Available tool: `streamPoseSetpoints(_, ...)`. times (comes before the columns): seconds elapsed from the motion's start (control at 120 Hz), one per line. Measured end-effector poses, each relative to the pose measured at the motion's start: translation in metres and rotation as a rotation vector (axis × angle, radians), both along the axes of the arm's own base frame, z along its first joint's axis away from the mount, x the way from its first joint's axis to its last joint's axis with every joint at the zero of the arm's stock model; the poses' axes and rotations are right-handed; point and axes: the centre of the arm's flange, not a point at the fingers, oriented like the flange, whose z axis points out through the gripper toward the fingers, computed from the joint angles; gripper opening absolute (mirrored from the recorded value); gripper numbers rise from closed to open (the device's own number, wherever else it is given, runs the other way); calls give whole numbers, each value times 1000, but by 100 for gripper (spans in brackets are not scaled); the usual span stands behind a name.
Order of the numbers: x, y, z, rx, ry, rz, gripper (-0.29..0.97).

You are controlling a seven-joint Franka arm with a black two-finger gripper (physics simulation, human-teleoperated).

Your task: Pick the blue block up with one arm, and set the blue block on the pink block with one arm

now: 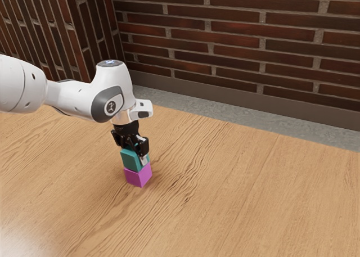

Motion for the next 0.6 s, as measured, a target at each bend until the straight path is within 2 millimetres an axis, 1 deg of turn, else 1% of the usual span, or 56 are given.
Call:
streamPoseSetpoints(0.175,0,0,-3,-3,5,-2,32)
streamPoseSetpoints(0.225,0,0,-3,-7,6,-5,41)
streamPoseSetpoints(0.5,-1,1,-2,-24,9,-32,59)
streamPoseSetpoints(0.567,-1,1,5,-25,-1,-38,61)
streamPoseSetpoints(0.6,-2,1,14,-26,-12,-38,62)
